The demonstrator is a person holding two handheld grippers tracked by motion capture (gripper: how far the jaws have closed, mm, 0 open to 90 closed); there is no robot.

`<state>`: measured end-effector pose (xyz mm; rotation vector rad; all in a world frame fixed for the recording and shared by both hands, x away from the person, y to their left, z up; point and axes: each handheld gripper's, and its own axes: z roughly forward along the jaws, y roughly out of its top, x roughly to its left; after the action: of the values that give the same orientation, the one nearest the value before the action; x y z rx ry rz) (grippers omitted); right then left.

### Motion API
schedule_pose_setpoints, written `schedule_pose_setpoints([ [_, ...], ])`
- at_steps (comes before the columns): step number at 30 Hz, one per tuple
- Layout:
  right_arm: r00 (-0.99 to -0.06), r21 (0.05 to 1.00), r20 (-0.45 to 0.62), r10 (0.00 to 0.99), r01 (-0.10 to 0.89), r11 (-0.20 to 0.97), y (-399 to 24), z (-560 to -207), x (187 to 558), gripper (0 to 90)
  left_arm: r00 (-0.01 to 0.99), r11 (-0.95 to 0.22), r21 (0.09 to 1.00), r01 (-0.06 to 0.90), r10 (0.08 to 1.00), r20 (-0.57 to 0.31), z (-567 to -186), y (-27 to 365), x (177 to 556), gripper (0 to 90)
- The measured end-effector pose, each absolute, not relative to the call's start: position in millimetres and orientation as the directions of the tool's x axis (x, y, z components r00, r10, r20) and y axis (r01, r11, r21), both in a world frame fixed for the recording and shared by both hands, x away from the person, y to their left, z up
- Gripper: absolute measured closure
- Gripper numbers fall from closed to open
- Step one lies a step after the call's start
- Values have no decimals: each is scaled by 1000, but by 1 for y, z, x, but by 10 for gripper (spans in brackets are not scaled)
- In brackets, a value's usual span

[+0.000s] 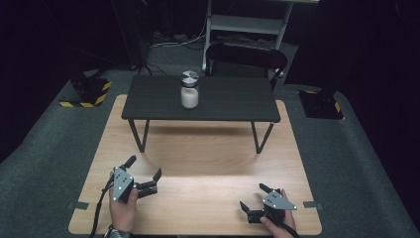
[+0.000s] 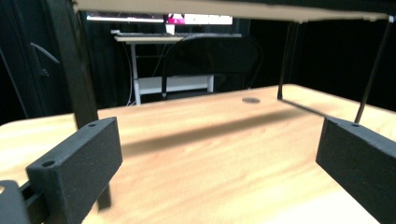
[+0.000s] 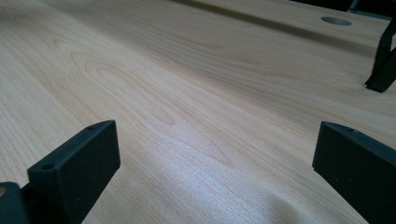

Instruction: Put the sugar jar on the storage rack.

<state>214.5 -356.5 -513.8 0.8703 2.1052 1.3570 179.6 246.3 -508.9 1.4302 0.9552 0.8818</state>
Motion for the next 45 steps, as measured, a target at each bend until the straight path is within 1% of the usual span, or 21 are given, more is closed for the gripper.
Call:
schedule_pose_setpoints([
  [3, -683, 919, -55, 729, 250, 304, -357, -514, 215, 7, 413, -47, 994, 94, 911, 4, -515, 253, 170, 4],
  [8, -685, 919, -56, 726, 249, 306, -357, -514, 216, 7, 428, -83, 988, 128, 904, 21, -516, 257, 164, 4],
  [9, -686, 919, -56, 726, 249, 306, -357, -514, 216, 7, 440, -82, 985, 152, 898, 7, -517, 259, 162, 4],
  [10, -686, 919, -56, 725, 249, 306, -357, -514, 216, 7, 440, -82, 985, 152, 898, 7, -517, 259, 162, 4],
  [11, -686, 919, -55, 725, 248, 305, -357, -514, 216, 7, 450, -87, 979, 182, 893, -5, -518, 261, 161, 4],
  [17, -684, 918, -56, 727, 250, 307, -357, -513, 216, 7, 468, -114, 967, 226, 884, -5, -522, 261, 160, 4],
  [19, -683, 918, -58, 728, 251, 308, -356, -513, 215, 7, 479, -129, 958, 258, 877, -11, -524, 261, 162, 4],
  [26, -680, 917, -58, 731, 253, 308, -356, -513, 215, 7, 492, -151, 949, 277, 871, -5, -526, 260, 163, 4],
  [30, -678, 917, -58, 732, 253, 307, -356, -513, 215, 7, 503, -188, 945, 269, 864, 29, -526, 257, 162, 4],
  [40, -674, 917, -54, 737, 258, 303, -355, -513, 215, 7, 527, -250, 932, 263, 847, 78, -521, 253, 161, 4],
  [45, -669, 919, -56, 741, 255, 300, -355, -514, 213, 7, 535, -250, 926, 282, 843, 65, -519, 254, 165, 4],
])
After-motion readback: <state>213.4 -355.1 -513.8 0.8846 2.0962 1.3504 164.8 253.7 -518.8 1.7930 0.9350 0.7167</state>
